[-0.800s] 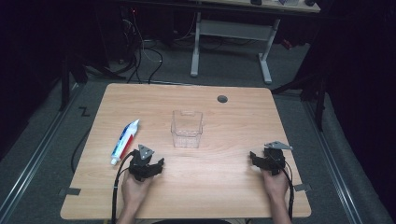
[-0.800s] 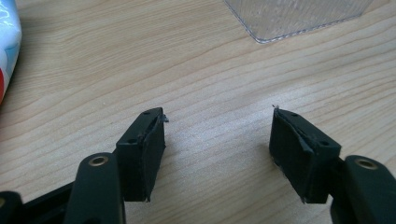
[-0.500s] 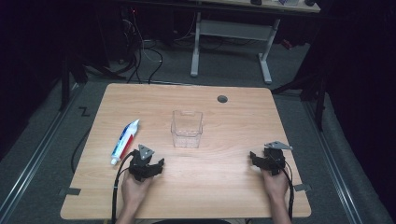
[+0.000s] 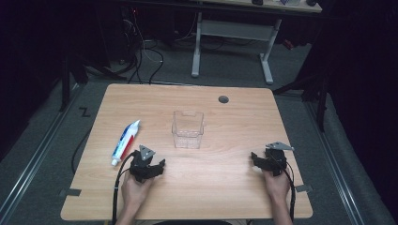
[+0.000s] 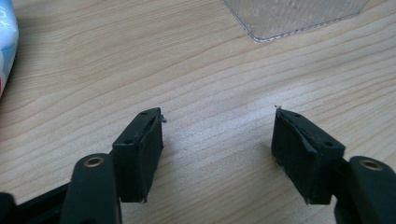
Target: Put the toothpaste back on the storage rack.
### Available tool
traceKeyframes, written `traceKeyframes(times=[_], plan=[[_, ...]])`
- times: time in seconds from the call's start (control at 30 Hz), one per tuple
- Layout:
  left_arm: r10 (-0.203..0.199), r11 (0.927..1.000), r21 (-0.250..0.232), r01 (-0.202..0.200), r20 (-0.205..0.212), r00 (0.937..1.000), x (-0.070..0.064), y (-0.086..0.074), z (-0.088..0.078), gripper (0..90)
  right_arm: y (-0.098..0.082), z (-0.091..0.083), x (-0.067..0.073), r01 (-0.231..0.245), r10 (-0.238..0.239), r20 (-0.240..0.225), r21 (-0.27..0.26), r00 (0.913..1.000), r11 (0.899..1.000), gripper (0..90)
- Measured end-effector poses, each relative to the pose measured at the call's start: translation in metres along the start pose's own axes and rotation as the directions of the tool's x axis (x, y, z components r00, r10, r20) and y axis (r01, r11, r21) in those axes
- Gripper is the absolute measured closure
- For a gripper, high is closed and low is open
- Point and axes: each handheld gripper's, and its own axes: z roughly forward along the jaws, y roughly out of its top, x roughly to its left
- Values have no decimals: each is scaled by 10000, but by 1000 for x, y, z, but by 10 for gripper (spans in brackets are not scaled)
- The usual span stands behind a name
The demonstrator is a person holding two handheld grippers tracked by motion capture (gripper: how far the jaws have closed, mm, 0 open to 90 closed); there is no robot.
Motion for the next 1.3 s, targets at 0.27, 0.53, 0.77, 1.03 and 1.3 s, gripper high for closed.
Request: traceKeyframes(times=[0.27,0.53,0.77,1.03,1.3], plan=[[-13,10000,1,13,0,10000,0,0,0,328,0,0,0,-6,6,0,1,10000,10000,320],[119,9999,41,-120,76,9999,-1,0,-1,326,0,0,0,-14,14,-2,8,10000,10000,320],[213,9997,-141,-212,35,9998,-3,-4,-6,358,0,0,0,-26,26,-2,15,10000,10000,321],[98,9992,-387,-92,137,9999,-2,-4,-14,363,0,0,0,-23,23,3,21,10000,10000,320],[-112,9976,-678,135,338,9994,0,-4,-24,358,0,0,0,-14,14,-8,11,10000,10000,320]])
